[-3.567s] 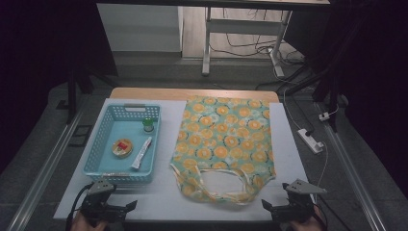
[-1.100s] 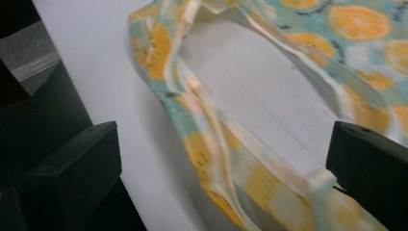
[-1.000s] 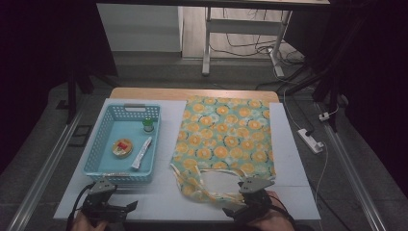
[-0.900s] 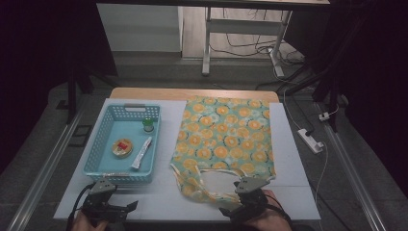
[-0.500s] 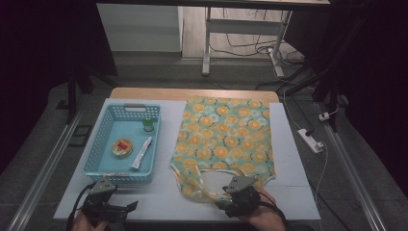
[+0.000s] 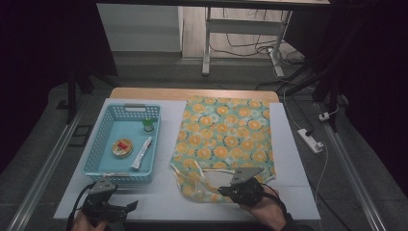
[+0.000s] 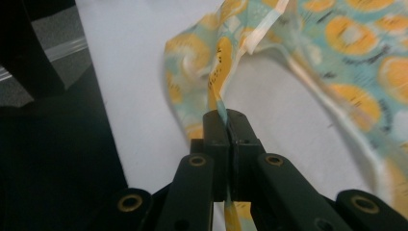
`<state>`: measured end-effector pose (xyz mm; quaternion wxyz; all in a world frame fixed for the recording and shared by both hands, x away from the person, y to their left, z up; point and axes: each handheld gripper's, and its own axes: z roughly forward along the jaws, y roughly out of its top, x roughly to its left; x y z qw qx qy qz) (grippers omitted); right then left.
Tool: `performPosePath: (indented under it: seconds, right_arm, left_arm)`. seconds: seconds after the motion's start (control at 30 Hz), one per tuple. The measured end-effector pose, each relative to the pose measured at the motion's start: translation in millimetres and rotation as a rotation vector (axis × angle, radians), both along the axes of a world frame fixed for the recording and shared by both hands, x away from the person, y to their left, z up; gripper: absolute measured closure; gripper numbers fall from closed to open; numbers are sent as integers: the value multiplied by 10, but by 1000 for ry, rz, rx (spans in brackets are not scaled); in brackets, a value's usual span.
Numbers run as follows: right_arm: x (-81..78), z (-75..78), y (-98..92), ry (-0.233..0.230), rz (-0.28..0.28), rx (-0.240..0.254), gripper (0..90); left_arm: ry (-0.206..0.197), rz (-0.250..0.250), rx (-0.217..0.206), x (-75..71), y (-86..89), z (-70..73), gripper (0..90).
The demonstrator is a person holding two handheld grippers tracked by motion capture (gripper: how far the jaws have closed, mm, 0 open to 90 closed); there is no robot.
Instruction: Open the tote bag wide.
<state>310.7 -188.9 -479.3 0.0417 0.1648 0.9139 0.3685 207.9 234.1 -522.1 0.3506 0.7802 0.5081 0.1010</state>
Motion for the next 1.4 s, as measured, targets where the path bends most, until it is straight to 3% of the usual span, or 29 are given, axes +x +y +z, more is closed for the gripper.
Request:
performPosePath:
  seconds: [0.3,0.57,0.77,1.13,1.4]
  right_arm:
    - [284,110,2,14,-17,17,881]
    - [620,267,-4,-22,-64,50,881]
    - [787,330,43,-57,-88,35,885]
    - [1203,311,124,-75,-136,13,887]
    - [1532,339,146,-59,-176,38,886]
  left_arm:
    - [2,2,-5,1,7,0,26]
    - [1,1,-6,2,8,0,27]
    - [1,1,-7,4,9,-1,28]
    - [3,3,-10,7,11,-4,30]
    - [4,2,-12,8,18,-3,31]
